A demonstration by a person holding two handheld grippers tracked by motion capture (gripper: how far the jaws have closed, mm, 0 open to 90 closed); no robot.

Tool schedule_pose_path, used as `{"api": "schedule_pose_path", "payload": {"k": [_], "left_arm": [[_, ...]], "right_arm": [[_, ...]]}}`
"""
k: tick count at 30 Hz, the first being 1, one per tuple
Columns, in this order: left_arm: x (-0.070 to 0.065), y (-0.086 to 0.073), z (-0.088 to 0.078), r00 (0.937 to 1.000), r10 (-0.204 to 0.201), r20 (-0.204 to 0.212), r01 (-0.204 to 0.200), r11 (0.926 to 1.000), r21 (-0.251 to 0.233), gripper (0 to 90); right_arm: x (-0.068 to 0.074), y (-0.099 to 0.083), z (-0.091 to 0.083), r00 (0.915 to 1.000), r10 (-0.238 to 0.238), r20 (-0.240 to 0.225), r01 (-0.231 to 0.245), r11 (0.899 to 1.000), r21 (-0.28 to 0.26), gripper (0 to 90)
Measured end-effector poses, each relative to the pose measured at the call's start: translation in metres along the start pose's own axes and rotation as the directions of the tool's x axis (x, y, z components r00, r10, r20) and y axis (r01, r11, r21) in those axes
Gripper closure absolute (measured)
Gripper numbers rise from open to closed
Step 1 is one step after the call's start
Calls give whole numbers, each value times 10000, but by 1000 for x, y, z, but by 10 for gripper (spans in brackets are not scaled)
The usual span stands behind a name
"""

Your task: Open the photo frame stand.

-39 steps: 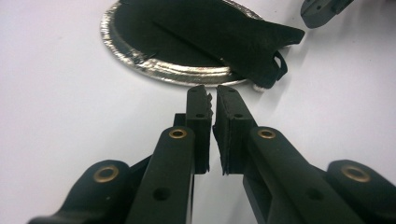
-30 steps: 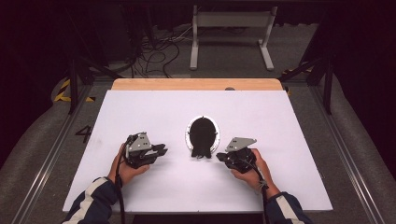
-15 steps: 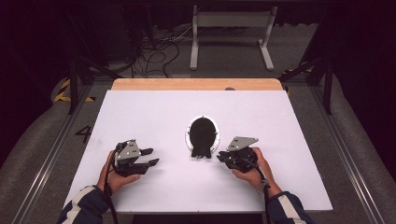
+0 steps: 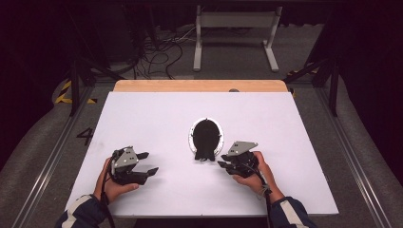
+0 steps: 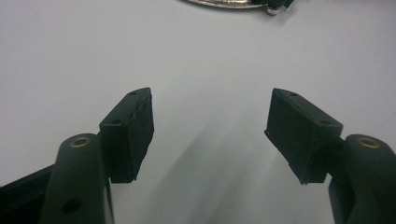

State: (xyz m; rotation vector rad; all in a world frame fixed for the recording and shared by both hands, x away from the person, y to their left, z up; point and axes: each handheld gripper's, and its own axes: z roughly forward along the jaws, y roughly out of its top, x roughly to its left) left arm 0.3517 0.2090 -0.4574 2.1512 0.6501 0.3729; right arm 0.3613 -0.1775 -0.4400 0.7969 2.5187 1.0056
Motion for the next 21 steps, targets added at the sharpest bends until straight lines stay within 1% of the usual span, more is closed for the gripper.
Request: {"api": "schedule_pose_path", "payload": {"k": [2, 4, 7, 9, 13, 17, 18, 21], "left_arm": [[0, 0, 1, 10000, 5, -66, -4, 10000, 32, 275], [-1, 0, 2, 9999, 42, -102, -41, 9999, 93, 259], [-2, 1, 3, 9999, 80, -125, -78, 9999, 146, 244], [-1, 1, 3, 9999, 94, -133, -92, 9999, 142, 243], [0, 0, 5, 9998, -54, -183, 59, 9996, 258, 219], [0, 0, 5, 9999, -8, -134, 11, 9997, 238, 219], [0, 0, 5, 9999, -10, -137, 13, 9997, 233, 219], [0, 0, 6, 9999, 0, -109, 4, 9996, 296, 218]], "right_arm": [[2, 0, 1, 9999, -90, 78, 90, 9999, 67, 701], [4, 1, 3, 9999, -105, 6, 105, 9999, 122, 704], [8, 3, 9, 9995, -324, -57, 326, 9990, 315, 742], [11, 4, 12, 9993, -366, -9, 366, 9985, 406, 750], [12, 6, 18, 9992, -357, 160, 348, 9978, 558, 751], [12, 6, 19, 9994, -294, 204, 282, 9980, 569, 757], [11, 6, 20, 9993, -270, 243, 255, 9980, 572, 772], [10, 7, 21, 9996, -231, 168, 222, 9982, 549, 793]]}}
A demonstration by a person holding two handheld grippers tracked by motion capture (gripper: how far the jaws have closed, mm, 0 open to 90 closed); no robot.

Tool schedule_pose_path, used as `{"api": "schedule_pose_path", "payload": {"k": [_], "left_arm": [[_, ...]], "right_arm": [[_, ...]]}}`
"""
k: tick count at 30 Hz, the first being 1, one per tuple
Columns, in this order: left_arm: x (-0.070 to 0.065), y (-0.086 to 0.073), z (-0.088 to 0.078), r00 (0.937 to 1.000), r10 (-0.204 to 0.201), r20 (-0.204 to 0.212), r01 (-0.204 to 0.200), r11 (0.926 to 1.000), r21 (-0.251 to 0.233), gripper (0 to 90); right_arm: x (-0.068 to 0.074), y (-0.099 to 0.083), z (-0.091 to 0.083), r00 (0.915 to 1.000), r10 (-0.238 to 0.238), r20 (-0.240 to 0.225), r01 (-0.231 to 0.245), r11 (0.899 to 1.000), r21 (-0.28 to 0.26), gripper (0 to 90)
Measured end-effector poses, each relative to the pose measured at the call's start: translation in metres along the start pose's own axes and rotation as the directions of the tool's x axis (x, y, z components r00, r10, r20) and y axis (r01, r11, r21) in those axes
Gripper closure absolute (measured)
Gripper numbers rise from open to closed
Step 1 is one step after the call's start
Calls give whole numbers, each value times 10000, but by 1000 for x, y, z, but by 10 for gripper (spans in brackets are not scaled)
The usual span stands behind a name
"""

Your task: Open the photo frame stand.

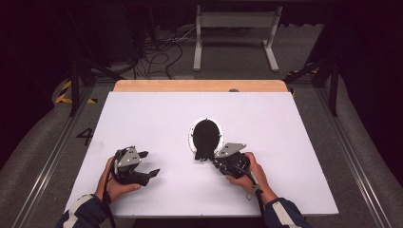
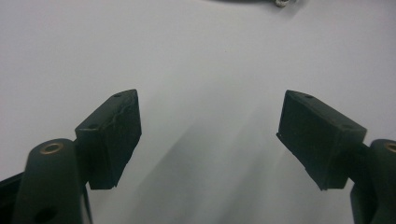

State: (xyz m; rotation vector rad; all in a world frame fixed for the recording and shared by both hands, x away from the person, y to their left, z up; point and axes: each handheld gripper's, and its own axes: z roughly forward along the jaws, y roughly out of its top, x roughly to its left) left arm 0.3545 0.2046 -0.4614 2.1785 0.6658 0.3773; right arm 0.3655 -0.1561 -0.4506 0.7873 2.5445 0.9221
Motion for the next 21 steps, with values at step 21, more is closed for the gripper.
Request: {"api": "schedule_pose_path", "payload": {"k": [21], "left_arm": [[-4, 2, 10, 9996, -262, -139, 267, 9990, 356, 147]], "right_arm": [[-12, -1, 0, 9826, 1490, -1112, -1598, 9825, -952, 723]]}}
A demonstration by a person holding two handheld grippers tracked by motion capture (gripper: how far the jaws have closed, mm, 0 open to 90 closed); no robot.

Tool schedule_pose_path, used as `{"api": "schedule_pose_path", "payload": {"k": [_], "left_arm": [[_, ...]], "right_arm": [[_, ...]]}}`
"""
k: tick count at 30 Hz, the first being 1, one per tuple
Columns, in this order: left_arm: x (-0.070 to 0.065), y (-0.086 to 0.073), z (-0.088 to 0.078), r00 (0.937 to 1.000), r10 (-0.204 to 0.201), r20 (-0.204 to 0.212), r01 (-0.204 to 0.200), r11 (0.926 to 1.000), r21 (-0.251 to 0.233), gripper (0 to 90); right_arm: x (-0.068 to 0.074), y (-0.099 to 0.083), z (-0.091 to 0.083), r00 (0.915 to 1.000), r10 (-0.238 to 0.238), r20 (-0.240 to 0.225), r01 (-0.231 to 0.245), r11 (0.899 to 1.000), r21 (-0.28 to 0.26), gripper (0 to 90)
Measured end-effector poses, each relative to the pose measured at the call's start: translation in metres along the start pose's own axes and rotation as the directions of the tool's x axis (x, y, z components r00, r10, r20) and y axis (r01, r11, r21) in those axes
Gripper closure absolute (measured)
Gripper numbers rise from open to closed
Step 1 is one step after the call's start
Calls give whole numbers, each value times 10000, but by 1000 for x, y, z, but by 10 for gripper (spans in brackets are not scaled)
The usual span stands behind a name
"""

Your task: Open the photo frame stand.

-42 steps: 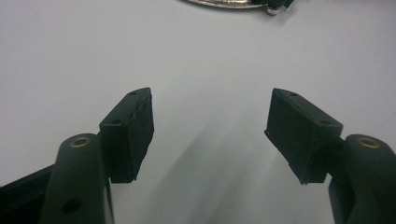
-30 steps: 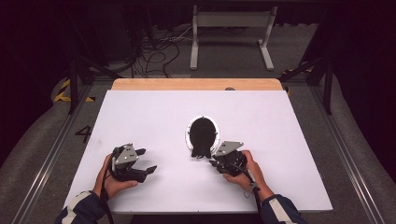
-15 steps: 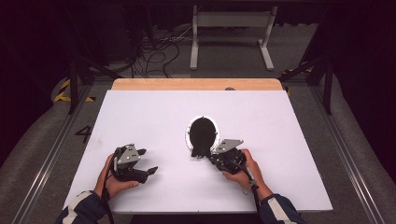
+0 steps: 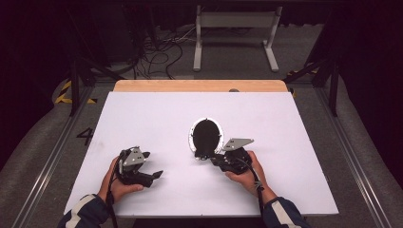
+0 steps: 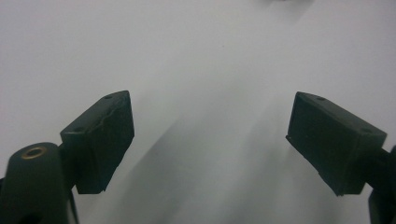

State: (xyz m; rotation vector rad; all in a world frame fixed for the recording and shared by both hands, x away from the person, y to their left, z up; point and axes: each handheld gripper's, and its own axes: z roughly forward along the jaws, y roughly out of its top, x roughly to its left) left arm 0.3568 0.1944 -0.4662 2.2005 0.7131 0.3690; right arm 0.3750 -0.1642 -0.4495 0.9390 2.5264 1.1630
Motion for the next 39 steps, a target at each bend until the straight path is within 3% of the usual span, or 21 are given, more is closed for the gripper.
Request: {"api": "schedule_pose_path", "payload": {"k": [5, 9, 11, 16, 22, 25, 30, 33, 37, 38, 39], "left_arm": [[0, 0, 2, 9998, -169, -69, 169, 9999, 13, 131], [-1, 1, 3, 9998, -182, -77, 182, 9998, 36, 125], [-2, 2, 4, 9999, -154, -38, 154, 9998, 84, 124], [-3, 3, 6, 10000, 0, -39, 1, 9998, 197, 123], [-5, 4, 8, 9999, 141, -79, -138, 9990, 428, 117], [-6, 4, 9, 9996, 273, -113, -266, 9982, 540, 113], [-6, 5, 10, 9996, 256, -116, -249, 9981, 568, 112], [-5, 6, 10, 9996, 270, -121, -264, 9982, 539, 112], [-6, 10, 14, 9994, 329, -66, -325, 9983, 482, 112], [-6, 11, 16, 9991, 424, -75, -419, 9978, 519, 113], [-6, 13, 17, 9988, 486, -33, -484, 9975, 518, 113]], "right_arm": [[-2, 2, 4, 9995, 220, -225, -222, 9997, -76, 627], [-8, 3, 6, 9933, 949, -653, -969, 9949, -284, 576], [-11, 4, 7, 9859, 1353, -984, -1380, 9902, -215, 550], [-18, 5, 9, 9679, 2097, -1385, -2140, 9767, -168, 579], [-30, 1, 12, 9316, 3109, -1885, -3183, 9479, -96, 595], [-35, -1, 12, 9087, 3530, -2228, -3636, 9315, -73, 600], [-37, 3, 14, 8987, 3720, -2324, -3857, 9225, -147, 581], [-41, 4, 18, 8699, 4174, -2628, -4342, 9008, -66, 573], [-46, 6, 19, 8171, 4886, -3058, -5146, 8574, -52, 555], [-46, 6, 20, 8135, 4928, -3089, -5205, 8538, -89, 547], [-47, 7, 21, 8043, 5036, -3153, -5322, 8466, -55, 538]]}}
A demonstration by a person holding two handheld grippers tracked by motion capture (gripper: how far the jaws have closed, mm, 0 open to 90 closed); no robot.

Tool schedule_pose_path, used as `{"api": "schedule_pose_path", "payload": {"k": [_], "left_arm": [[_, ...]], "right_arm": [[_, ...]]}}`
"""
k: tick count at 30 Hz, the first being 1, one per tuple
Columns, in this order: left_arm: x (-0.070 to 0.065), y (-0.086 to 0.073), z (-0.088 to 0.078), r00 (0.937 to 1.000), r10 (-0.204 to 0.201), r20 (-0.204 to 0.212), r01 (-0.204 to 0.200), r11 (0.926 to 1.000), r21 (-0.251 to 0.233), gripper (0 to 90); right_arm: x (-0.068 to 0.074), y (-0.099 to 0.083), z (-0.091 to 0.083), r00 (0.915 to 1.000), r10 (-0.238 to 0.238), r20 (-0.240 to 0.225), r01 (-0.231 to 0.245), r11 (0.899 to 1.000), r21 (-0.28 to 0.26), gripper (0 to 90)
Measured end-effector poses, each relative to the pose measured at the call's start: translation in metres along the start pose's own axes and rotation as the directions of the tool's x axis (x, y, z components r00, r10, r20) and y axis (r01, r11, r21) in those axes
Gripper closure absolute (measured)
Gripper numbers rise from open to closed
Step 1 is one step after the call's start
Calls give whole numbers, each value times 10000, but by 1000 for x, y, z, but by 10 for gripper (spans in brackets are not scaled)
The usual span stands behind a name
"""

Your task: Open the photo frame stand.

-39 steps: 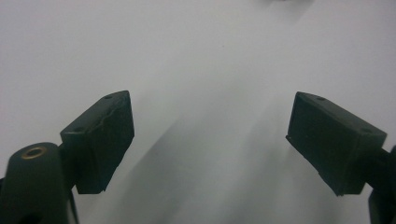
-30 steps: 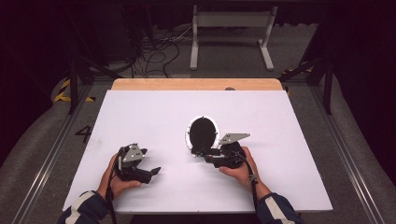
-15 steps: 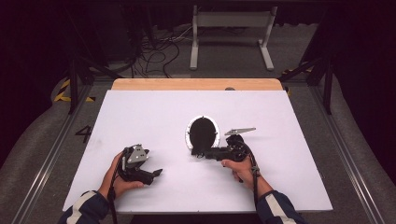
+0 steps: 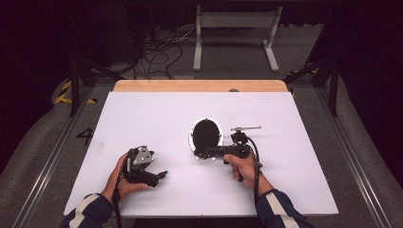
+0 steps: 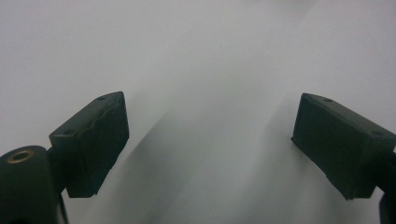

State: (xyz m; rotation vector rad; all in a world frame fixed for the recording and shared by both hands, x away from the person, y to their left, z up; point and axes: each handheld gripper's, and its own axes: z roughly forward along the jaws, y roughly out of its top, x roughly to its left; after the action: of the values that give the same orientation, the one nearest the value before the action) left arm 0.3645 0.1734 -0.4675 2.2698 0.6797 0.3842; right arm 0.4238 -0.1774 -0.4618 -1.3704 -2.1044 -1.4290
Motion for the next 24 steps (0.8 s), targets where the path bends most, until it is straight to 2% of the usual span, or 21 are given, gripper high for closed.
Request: {"api": "schedule_pose_path", "payload": {"k": [5, 9, 15, 16, 18, 19, 20, 21, 22, 23, 24], "left_arm": [[0, 6, 4, 9998, 109, 139, -109, 9999, -26, 113], [5, 10, 9, 9995, -63, 323, 64, 10000, -30, 117], [18, 23, 18, 9931, -739, 906, 779, 9961, -415, 137], [19, 25, 20, 9935, -758, 850, 805, 9953, -532, 147], [23, 30, 26, 9897, -830, 1163, 876, 9956, -344, 151], [24, 33, 28, 9880, -949, 1219, 1008, 9940, -434, 137], [26, 36, 30, 9853, -1116, 1290, 1213, 9902, -694, 141], [27, 38, 31, 9857, -1040, 1327, 1166, 9890, -907, 151], [27, 38, 31, 9857, -1040, 1327, 1166, 9890, -907, 157], [28, 41, 33, 9816, -1145, 1529, 1284, 9881, -843, 157], [30, 45, 36, 9801, -1194, 1585, 1340, 9873, -849, 135]], "right_arm": [[-5, 4, 5, 9977, 555, -391, -559, 9984, -82, 533], [-8, 6, 7, 9958, 780, -470, -789, 9967, -166, 540], [-12, 7, 8, 9966, 662, -481, -675, 9974, -252, 600], [-12, 6, 8, 9973, 569, -470, -583, 9978, -302, 607], [-12, 6, 8, 9979, 437, -476, -454, 9984, -335, 615], [-11, 6, 8, 9980, 412, -473, -430, 9984, -380, 621], [-12, 5, 8, 9985, 260, -492, -280, 9987, -417, 626], [-11, 5, 8, 9988, 80, -493, -102, 9990, -446, 636], [-11, 5, 8, 9988, 80, -493, -102, 9990, -446, 636], [-10, 4, 7, 9990, -49, -453, 28, 9989, -460, 644], [-9, 4, 7, 9988, -172, -465, 149, 9987, -486, 647]]}}
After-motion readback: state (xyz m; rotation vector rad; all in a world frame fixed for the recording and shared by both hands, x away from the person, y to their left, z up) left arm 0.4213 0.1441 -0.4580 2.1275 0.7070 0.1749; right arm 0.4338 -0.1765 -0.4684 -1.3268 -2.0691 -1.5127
